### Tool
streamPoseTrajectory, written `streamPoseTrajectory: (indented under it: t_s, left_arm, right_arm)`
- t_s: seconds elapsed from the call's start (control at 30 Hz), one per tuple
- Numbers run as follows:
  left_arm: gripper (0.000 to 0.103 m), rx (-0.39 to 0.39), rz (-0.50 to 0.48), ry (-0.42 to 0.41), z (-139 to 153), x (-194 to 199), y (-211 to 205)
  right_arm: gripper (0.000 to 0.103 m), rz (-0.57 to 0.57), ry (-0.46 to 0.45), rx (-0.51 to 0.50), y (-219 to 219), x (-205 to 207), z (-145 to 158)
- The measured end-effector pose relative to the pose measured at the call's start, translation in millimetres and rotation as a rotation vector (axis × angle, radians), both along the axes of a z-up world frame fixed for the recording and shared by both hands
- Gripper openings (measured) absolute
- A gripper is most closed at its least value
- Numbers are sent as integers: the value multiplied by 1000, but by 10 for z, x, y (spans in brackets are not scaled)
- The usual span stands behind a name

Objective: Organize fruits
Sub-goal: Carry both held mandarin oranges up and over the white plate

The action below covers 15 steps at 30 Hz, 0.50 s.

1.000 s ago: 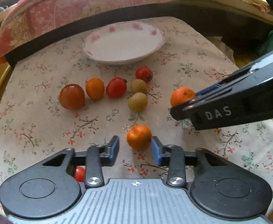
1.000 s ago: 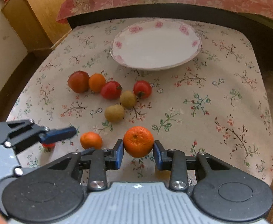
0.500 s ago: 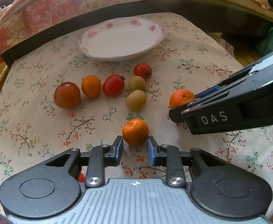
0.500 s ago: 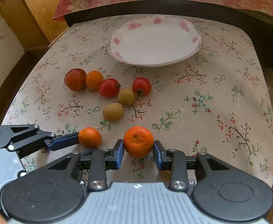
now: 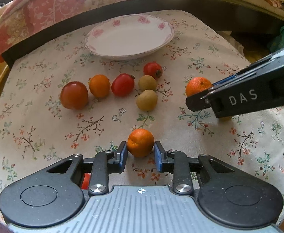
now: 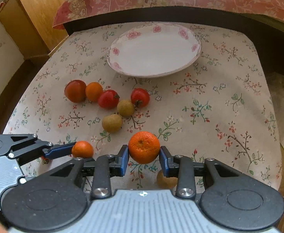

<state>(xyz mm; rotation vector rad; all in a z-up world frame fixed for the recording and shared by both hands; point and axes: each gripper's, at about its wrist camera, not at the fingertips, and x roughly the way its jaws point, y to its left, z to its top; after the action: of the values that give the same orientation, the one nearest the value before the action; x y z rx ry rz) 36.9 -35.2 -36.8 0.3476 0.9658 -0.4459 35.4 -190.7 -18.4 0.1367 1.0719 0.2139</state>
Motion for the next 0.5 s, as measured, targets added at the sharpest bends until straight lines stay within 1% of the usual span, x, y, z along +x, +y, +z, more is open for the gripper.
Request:
streamPoseTrajectory:
  t_s: [0.07,0.13,0.3,0.5]
  left_arm:
    - [36,2,-11,-5,0,10,7]
    - [36,-14,1,6,21,30,25]
    - [36,-49,13,-6,143,72,68]
    - [36,-96,47,-60,353,313,99]
  right_arm:
    - [36,-2,-1,4,5,20,-3]
    - [36,1,4,7,19,41,-24]
    - [36,-6,-2,24,9,68,-8]
    - [36,-39,-52,49,-48,207,146]
